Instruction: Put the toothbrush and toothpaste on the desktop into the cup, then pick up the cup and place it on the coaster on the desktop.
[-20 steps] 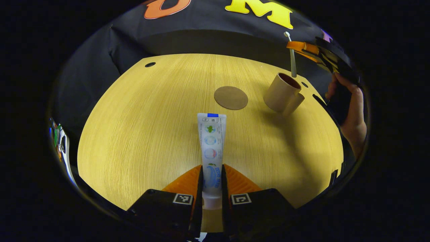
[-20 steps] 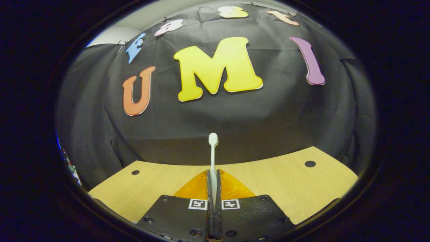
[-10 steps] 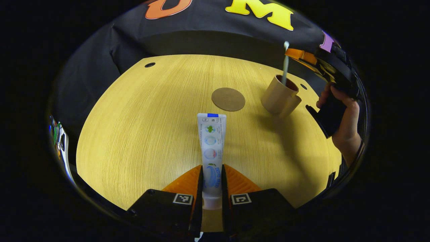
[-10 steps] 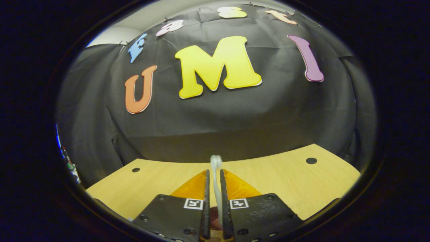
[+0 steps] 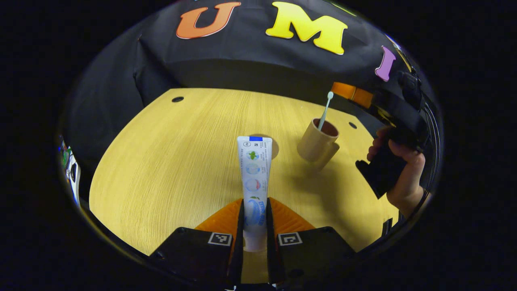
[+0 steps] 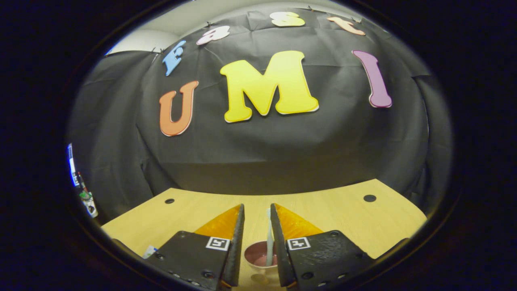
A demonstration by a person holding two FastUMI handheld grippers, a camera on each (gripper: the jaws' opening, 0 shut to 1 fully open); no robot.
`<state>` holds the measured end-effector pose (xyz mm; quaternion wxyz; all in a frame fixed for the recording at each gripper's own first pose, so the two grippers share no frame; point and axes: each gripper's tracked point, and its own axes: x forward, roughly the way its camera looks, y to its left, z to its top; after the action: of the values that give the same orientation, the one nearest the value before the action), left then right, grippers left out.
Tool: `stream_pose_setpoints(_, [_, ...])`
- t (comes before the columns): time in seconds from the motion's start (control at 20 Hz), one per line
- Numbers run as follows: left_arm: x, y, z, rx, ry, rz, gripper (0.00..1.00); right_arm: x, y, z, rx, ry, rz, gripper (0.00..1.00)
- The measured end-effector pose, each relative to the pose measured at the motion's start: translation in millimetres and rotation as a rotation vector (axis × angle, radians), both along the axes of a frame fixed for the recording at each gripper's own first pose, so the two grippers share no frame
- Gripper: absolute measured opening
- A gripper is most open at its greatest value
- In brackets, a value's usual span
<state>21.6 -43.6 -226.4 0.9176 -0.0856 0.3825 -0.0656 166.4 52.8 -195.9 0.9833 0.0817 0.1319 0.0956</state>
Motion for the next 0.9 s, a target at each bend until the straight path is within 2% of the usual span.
stream_pose_setpoints(0.05, [12,-6,11,-0.002,-0.043,-0.006,0.28,-4,-4,7,-0.007,-0.01,0.003,0.41])
stream_pose_setpoints(0.1, [23,-12,20,-0.004,-0.081,-0.014,0.28,-9,-8,14,-0.013,-0.022,0.005,0.51])
stream_pose_setpoints(0.25, [41,-23,41,-0.008,-0.18,-0.032,0.27,-21,-21,26,-0.023,-0.037,-0.003,0.57])
stream_pose_setpoints(0.35, [53,-33,58,-0.018,-0.254,-0.048,0.27,-27,-30,30,-0.031,-0.035,-0.009,0.65])
stream_pose_setpoints(0.5, [75,-58,75,-0.054,-0.366,-0.08,0.27,-36,-49,34,-0.034,-0.026,-0.034,0.7])
stream_pose_setpoints(0.9, [142,-114,101,-0.053,-0.605,-0.139,0.27,-61,-106,27,-0.119,0.012,-0.074,0.82])
